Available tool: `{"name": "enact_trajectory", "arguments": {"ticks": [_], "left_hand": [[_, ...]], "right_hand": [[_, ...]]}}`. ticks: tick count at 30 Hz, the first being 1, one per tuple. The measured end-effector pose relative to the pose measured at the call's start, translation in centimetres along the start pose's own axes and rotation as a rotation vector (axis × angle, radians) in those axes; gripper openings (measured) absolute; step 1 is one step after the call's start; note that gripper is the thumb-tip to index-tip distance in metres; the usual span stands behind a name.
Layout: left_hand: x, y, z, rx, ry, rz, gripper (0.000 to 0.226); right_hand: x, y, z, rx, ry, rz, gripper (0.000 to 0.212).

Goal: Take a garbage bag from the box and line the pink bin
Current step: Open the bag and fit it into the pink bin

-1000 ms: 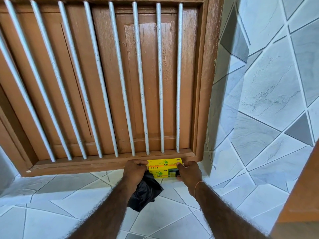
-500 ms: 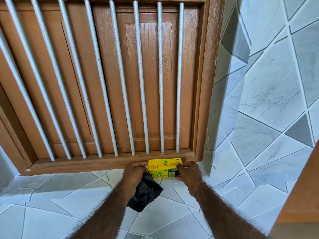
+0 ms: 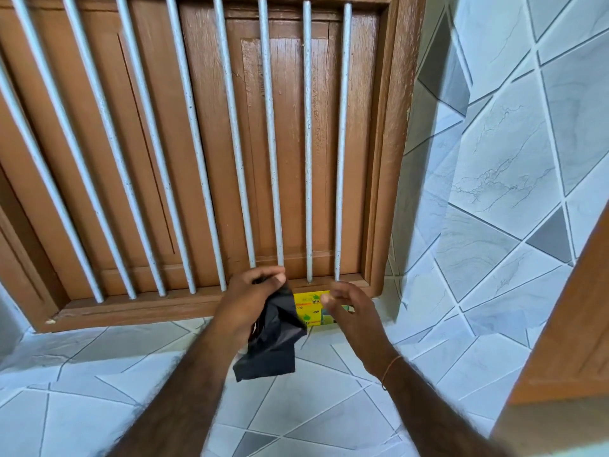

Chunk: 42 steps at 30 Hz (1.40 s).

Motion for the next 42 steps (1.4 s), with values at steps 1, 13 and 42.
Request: {"name": "enact_trajectory", "arguments": {"ticks": [1,13,42], "left_hand": [[0.6,1.3,0.7,0.025,-0.056,-0.008,0.014],[2.4,9.5,6.5,0.147,-0.158,0.061,0.018],[0.3,-1.6,32.8,0.405,0.803,-1.018,0.04]], "right_hand": [[1.3,-1.8,0.7,-0.029,-0.167,-0.035,0.055],[0.0,-4.6,9.7,0.1,-0.642,0.023,0.005],[-19.3,-4.7,27.8,0.394,0.038,-0.355,0.044]]}}
Point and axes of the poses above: each hand's wrist, its own z-axis away from the middle knuckle, its own x-axis out of the palm, y = z × x, the point moved 7 cm from there along -z, towards the middle knuckle, and after that the axes turned 7 degrees about -x, right-handed, at the moved point
